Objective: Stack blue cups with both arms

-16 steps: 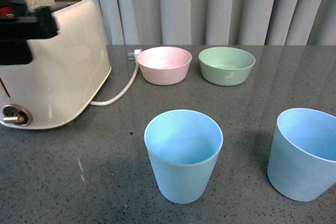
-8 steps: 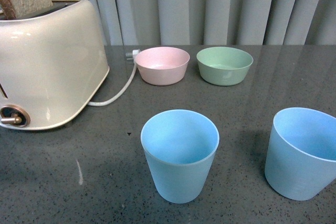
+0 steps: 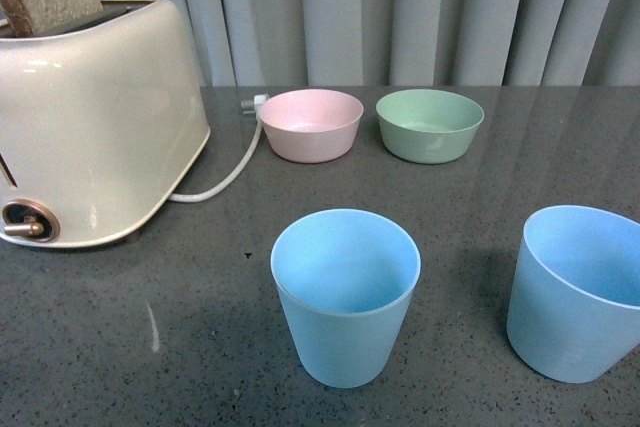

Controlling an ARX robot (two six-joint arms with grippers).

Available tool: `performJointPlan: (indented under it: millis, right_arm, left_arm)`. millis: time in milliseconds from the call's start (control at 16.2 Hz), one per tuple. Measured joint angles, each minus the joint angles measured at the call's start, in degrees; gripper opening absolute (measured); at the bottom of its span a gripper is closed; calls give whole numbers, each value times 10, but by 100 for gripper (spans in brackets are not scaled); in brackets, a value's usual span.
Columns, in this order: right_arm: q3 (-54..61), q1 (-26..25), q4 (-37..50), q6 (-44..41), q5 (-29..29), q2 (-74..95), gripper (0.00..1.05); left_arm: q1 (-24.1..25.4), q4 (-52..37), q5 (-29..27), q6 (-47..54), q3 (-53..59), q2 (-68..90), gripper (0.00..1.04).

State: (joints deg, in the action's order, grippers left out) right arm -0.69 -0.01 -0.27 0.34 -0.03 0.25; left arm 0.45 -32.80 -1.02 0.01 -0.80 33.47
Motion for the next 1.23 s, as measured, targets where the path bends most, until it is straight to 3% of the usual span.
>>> performJointPlan:
  millis: [1046, 1169, 1231]
  right_arm:
    - [0, 0, 0, 0, 0, 0, 98]
    - [0, 0, 0, 0, 0, 0, 98]
    - [0, 0, 0, 0, 0, 0, 98]
  left_arm:
    - [-5, 229, 10, 0, 0, -236, 1]
    - [-5, 336, 9, 0, 0, -321, 1]
    - [-5, 318, 12, 0, -1, -329, 1]
